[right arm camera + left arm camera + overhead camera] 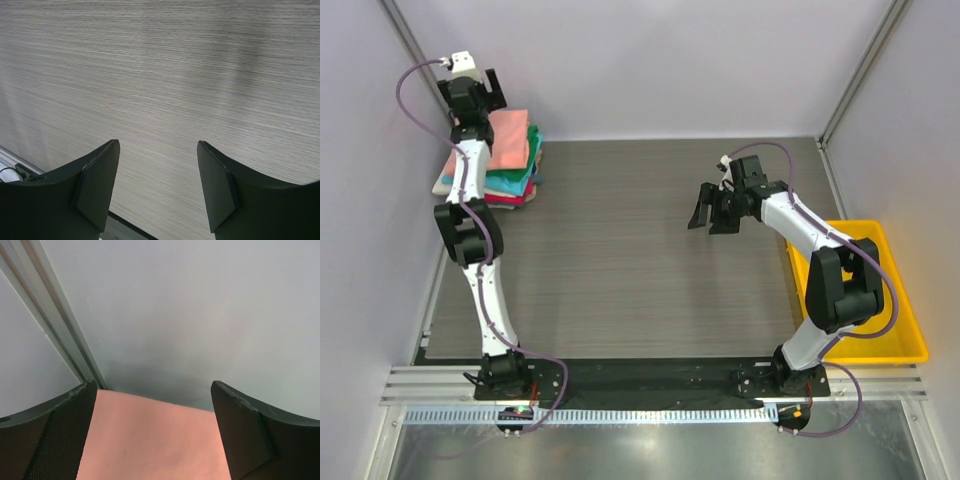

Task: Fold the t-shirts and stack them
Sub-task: Neatly place the folded tshirt to the corner, then reset both grippers

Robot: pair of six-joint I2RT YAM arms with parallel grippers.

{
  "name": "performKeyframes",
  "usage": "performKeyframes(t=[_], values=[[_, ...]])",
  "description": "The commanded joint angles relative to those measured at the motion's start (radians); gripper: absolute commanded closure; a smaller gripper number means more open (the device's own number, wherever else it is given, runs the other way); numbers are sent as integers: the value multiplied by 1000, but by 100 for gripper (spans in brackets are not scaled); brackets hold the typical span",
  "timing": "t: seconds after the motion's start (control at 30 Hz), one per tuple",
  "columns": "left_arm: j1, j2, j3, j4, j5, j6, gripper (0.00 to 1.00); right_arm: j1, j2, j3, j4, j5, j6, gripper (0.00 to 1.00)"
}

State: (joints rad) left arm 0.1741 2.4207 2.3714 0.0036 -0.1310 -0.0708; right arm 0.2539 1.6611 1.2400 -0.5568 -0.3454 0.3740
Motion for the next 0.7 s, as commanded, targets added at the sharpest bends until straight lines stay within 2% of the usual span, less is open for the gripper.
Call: performKeyframes(t=[0.0, 0.1, 0.27, 0.37, 0.43, 0.57, 0.63, 0.67], values=[[2, -121, -32, 64, -13, -15, 3, 1, -4, 45, 20, -23, 14, 31], [-19, -195, -79, 61, -33, -14, 0, 1, -4, 44, 21, -20, 13, 31], [-79, -343, -223, 59, -160, 22, 0, 2, -14, 38, 23, -27, 14, 31], [-100, -446, -251, -51, -168, -69, 0, 2, -24, 35, 32, -53, 13, 31], [-119, -553, -329, -126, -191, -130, 0, 5, -34, 32, 40, -70, 14, 30], [-165, -768, -654, -120, -205, -214, 0, 11, -60, 16, 49, -76, 17, 31], [-212, -865, -766, -119, -177, -210, 0, 18, -81, 12, 55, -69, 20, 31], [-234, -955, -875, -119, -159, -183, 0, 19, -89, 12, 55, -69, 20, 30]])
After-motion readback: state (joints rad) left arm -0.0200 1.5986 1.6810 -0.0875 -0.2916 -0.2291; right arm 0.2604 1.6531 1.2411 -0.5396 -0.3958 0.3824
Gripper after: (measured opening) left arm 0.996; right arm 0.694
